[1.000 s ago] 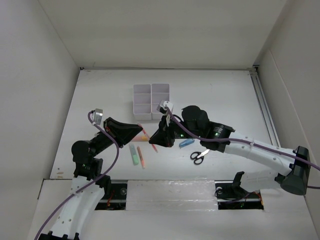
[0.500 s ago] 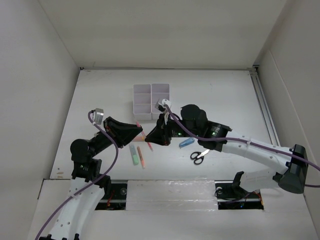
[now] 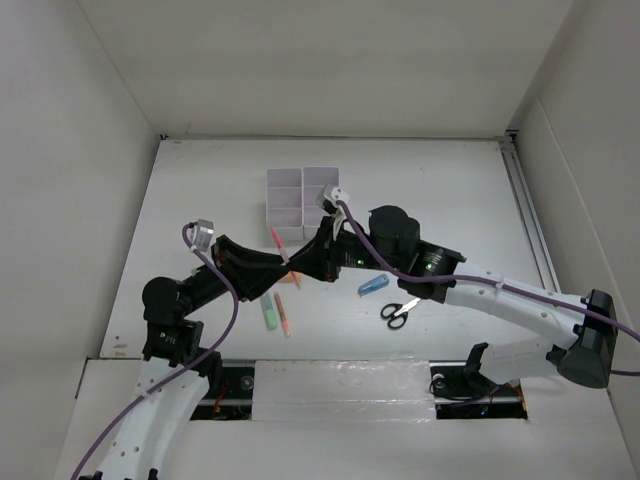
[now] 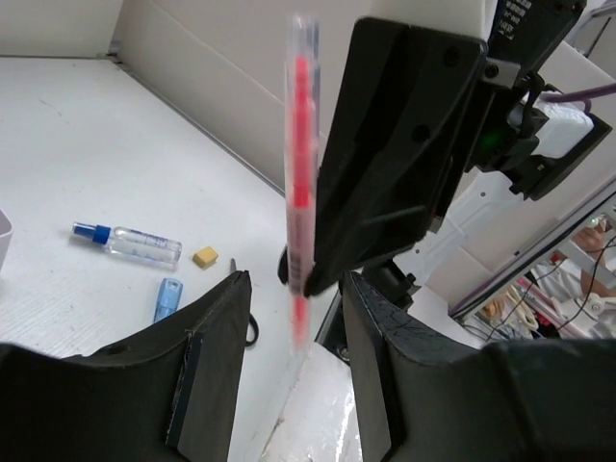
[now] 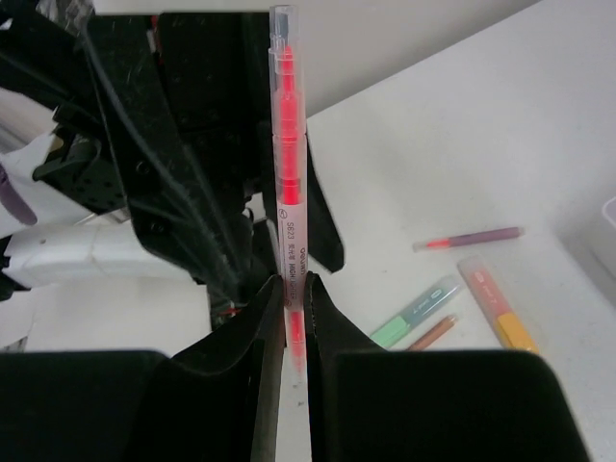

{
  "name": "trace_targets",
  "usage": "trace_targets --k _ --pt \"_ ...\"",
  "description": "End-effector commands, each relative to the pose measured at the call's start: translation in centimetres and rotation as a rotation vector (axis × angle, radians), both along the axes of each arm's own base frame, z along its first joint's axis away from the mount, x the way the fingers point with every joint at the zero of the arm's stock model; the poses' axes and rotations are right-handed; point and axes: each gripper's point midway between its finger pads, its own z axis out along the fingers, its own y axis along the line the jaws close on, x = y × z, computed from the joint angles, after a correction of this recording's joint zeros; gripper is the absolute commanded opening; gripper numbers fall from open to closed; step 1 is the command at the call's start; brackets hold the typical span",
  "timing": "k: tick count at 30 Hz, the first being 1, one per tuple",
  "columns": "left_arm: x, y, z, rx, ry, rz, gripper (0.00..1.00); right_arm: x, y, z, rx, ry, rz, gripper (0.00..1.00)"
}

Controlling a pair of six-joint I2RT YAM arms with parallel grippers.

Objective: Sort the stationery into containers
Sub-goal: Close the pen cap on the pen.

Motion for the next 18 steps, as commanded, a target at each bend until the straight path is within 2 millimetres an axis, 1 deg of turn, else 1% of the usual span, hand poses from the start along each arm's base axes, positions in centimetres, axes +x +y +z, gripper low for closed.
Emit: trace_targets --k 1,3,5,7,8,10,11,12,13,14,15,16,17,18 --pt "-1.1 -0.1 0.9 0.013 -0.050 -0.032 0.39 1.2 -0.3 6.1 0.166 -0.099 -0.071 0.00" --pt "-1.2 0.1 1.4 0.011 -0.070 -0.018 0.40 1.5 -0.1 5.3 0.149 -0.090 -0.080 0.00" --pt "-1.2 0.2 1.4 0.008 -0.066 -0.006 0.40 1.5 -0.1 5.2 0.149 -0.090 -0.081 0.00" --pt "-1.1 0.3 1.6 0.002 -0.074 0.007 0.42 1.7 0.1 4.4 0.133 -0.082 -0.081 0.00" --pt "-1.5 0.4 2.3 -0.005 -0.102 0.007 0.42 1.8 0.1 4.4 0.133 -0.082 -0.090 0.00" --pt "-1.3 0.4 2.4 -0.009 -0.102 0.017 0.42 2.3 0.0 4.4 0.130 -0.094 -0.112 0.00" --pt "-1.0 0.5 2.1 -0.008 -0.083 0.029 0.42 2.8 -0.2 4.4 0.129 -0.095 -0.141 0.00" --pt "-1.1 0.7 2.5 -0.009 -0.094 0.042 0.42 3.2 -0.3 4.4 0.124 -0.110 -0.162 0.00" --pt "-0.8 0.8 1.8 0.006 -0.072 0.065 0.42 3.8 -0.2 4.0 0.112 -0.116 -0.189 0.00" --pt "0.1 1.3 1.9 0.001 -0.056 0.121 0.42 4.9 -0.7 4.0 0.106 -0.131 -0.241 0.00" --pt "0.7 1.7 1.4 0.009 -0.030 0.163 0.44 5.3 -0.5 3.5 0.089 -0.140 -0.252 0.00" --pt "1.2 2.1 1.5 0.016 -0.016 0.208 0.47 6.4 -0.5 3.3 0.076 -0.160 -0.276 0.00" --pt "2.5 2.9 0.2 0.041 0.046 0.288 0.49 7.5 -0.7 3.5 0.078 -0.173 -0.305 0.00" --pt "2.9 3.3 -0.6 0.058 0.075 0.317 0.51 8.2 -0.7 3.9 0.089 -0.179 -0.318 0.00"
